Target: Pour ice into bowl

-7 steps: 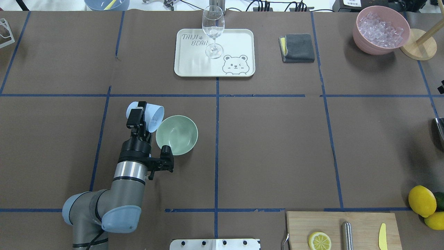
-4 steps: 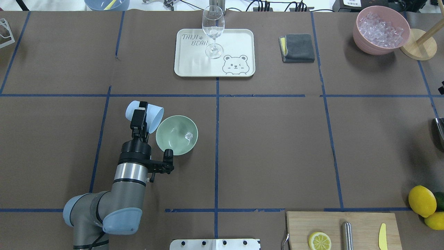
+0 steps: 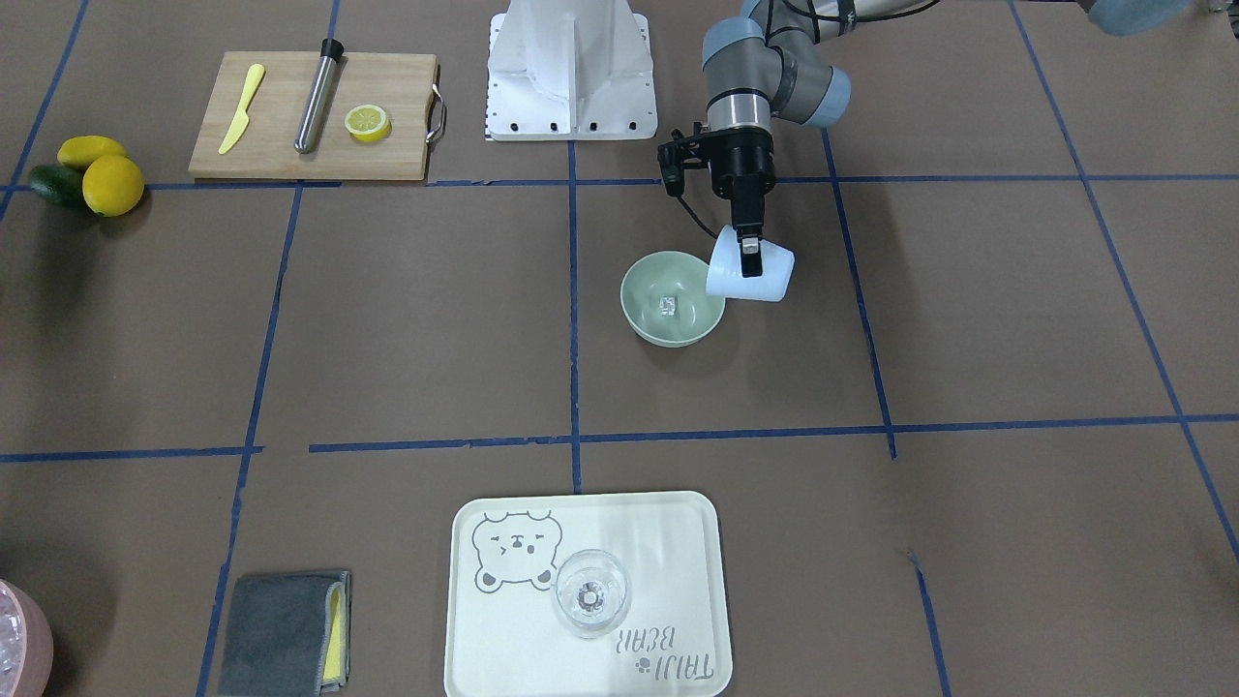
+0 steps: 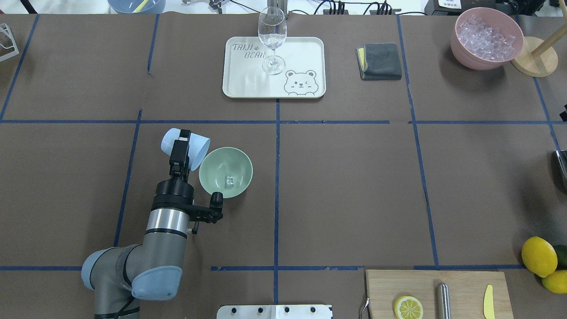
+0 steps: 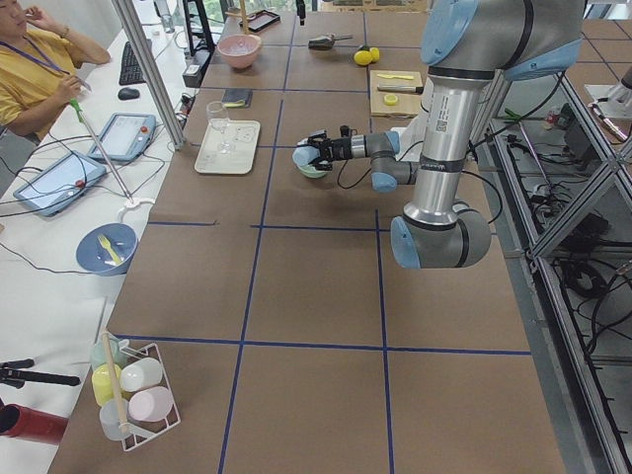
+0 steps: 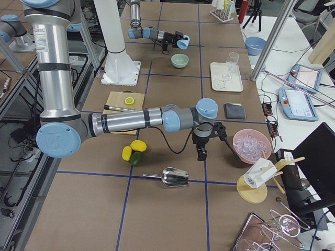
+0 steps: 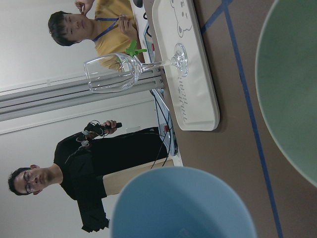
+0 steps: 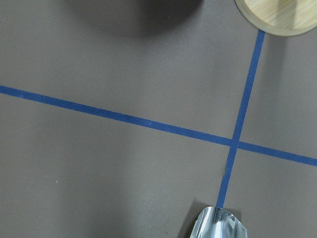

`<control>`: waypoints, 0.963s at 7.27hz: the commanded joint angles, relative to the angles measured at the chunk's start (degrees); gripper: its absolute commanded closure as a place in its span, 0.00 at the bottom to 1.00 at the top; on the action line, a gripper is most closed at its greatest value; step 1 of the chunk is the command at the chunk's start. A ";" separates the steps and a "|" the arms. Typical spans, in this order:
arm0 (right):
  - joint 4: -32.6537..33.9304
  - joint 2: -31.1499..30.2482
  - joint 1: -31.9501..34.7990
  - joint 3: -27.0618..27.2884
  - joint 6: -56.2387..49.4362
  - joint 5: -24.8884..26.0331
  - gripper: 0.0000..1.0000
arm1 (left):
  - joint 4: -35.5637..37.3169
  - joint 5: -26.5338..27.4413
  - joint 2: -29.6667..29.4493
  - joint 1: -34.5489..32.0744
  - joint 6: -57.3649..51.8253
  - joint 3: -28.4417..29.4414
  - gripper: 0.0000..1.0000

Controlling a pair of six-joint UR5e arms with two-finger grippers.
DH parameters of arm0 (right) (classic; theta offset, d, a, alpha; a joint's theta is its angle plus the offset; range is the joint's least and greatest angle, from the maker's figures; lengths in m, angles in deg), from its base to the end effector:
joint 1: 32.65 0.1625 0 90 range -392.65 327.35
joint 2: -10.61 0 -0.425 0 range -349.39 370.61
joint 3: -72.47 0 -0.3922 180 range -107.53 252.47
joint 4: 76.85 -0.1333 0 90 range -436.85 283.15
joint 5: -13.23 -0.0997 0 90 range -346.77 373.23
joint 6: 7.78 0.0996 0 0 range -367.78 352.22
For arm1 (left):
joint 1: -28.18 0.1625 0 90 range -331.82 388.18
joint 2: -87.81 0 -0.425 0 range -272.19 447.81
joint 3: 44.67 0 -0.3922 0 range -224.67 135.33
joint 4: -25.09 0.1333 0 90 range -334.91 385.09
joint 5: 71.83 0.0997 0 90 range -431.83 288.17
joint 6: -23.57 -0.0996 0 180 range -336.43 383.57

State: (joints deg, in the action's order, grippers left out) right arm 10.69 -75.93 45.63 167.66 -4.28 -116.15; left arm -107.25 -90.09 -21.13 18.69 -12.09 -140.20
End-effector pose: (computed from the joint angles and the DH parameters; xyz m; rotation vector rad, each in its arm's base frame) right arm -0.0382 -0.5293 0.5841 0.0940 -0.7049 -0.2040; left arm 0.5176 -0.3176 0.3227 1.3710 -0.6454 0.9239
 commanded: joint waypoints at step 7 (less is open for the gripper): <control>0.00 -0.56 0.02 0.09 -0.07 0.00 0.00 | -0.37 2.35 -0.13 0.01 -12.86 -0.36 1.00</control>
State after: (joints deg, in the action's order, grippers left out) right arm 10.69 -76.26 45.66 167.71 -4.35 -116.15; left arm -107.49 -88.24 -21.23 18.69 -24.18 -140.62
